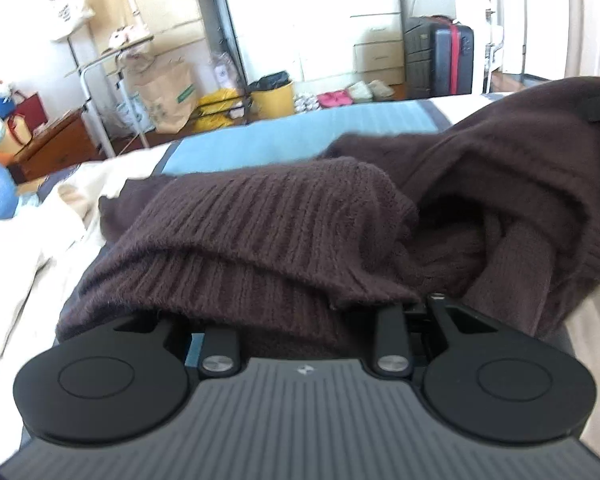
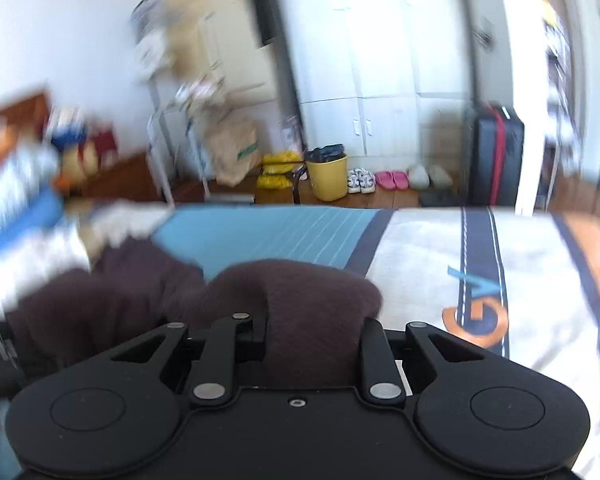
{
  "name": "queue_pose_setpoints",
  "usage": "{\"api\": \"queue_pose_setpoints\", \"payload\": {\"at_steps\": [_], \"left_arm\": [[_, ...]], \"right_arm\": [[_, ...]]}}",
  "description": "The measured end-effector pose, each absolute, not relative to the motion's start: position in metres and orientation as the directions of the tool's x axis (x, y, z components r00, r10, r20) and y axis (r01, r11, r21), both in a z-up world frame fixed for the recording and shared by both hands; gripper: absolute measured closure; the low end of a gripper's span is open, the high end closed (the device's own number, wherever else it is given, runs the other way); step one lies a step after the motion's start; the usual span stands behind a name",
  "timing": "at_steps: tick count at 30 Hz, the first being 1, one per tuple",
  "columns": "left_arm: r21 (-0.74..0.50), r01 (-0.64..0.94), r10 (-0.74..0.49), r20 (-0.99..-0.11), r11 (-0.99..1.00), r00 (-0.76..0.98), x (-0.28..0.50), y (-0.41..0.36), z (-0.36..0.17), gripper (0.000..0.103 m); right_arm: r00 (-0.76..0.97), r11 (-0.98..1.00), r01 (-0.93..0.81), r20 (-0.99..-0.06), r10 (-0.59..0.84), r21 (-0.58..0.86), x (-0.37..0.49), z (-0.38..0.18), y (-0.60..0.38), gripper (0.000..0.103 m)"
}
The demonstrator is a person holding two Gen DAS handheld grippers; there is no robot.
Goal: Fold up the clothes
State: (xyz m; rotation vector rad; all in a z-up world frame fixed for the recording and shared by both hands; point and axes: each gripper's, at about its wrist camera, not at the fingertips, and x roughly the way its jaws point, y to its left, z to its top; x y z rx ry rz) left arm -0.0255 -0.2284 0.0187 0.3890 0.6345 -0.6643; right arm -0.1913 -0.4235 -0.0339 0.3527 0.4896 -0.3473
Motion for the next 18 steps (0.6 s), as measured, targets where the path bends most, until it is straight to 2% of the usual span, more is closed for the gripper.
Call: {"api": "queue_pose_setpoints", "payload": {"at_steps": [4,9,11,14,15,17,18], "left_arm": [[0.13,0.66,-0.446,-0.639,0.74,0.627,-0.012,-0.242,0.012,0.075],[0.094,0.585,-0.446,-0.554,0.805,0.703,-0.01,-0.216,0.036,0.075],[-0.037,0.557,-0.495,-0.513,0.829,0.702,-0.008,-0.195,0.048,0.075],[-0.276,0.598,-0.649,-0.471,0.752,0.598,-0.003,-0.174,0.056,0.071],[-0.313,0.605,-0.668,-0.501,0.733,0.55,0.002,-0.178,0.051,0.07],[-0.368,0.596,-0.678,-0.573,0.714,0.459,0.011,-0.187,0.037,0.063],[-0.388,0.581,-0.671,-0.613,0.715,0.417,0.016,-0.189,0.028,0.062]], "right_arm": [[0.771,0.874,0.458,-0.562,-0.3,0.163,-0.19,-0.041,-0.43,0.084],[0.789,0.873,0.471,-0.503,-0.353,0.127,-0.194,-0.028,-0.429,0.087],[0.793,0.854,0.503,-0.463,-0.396,0.133,-0.203,-0.02,-0.434,0.088],[0.793,0.81,0.56,-0.392,-0.466,0.172,-0.222,-0.006,-0.452,0.088],[0.791,0.795,0.578,-0.367,-0.489,0.185,-0.228,-0.002,-0.459,0.088],[0.753,0.783,0.616,-0.355,-0.554,0.087,-0.228,-0.004,-0.471,0.088],[0.729,0.775,0.63,-0.387,-0.565,0.053,-0.222,-0.011,-0.482,0.087]]}}
